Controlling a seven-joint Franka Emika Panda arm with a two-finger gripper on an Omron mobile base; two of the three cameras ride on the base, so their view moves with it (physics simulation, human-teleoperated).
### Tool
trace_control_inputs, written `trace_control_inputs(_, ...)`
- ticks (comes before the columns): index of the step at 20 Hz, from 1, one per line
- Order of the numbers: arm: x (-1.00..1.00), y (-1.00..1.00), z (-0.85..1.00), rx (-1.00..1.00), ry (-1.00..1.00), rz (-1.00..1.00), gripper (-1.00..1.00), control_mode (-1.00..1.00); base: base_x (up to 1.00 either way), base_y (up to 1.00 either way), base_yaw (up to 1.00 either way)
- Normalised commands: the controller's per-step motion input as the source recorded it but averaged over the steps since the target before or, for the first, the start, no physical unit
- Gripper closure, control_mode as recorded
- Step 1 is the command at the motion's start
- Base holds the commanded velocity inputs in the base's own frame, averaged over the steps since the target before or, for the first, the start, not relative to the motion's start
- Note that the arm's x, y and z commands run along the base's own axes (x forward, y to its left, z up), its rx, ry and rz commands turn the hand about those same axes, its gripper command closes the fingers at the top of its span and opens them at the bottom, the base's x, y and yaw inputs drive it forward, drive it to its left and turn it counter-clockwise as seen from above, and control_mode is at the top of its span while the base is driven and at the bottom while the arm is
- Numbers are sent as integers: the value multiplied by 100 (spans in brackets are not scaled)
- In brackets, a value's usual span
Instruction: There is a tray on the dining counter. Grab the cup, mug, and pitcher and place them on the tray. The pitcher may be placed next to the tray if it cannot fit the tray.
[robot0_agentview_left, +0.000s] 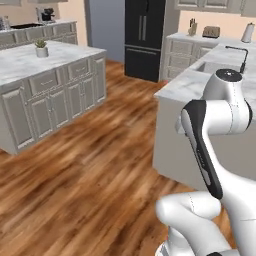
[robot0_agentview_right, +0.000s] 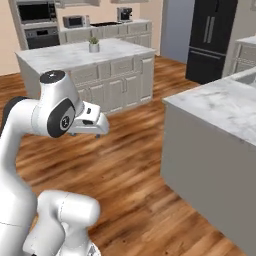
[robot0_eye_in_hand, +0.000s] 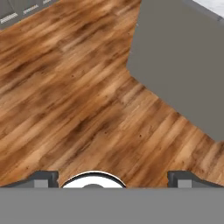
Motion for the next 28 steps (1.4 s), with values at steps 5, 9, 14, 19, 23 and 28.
trace_control_inputs(5,0,0,0,0,0,0,-100,100,59,100,-39)
trace_control_inputs(9,0,0,0,0,0,0,-100,100,59,100,-39)
trace_control_inputs(14,0,0,0,0,0,0,-100,100,59,100,-39)
trace_control_inputs(19,0,0,0,0,0,0,-100,100,62,100,-38)
trace_control_inputs(23,0,0,0,0,0,0,-100,100,62,100,-38)
trace_control_inputs(28,0,0,0,0,0,0,-100,100,62,100,-38)
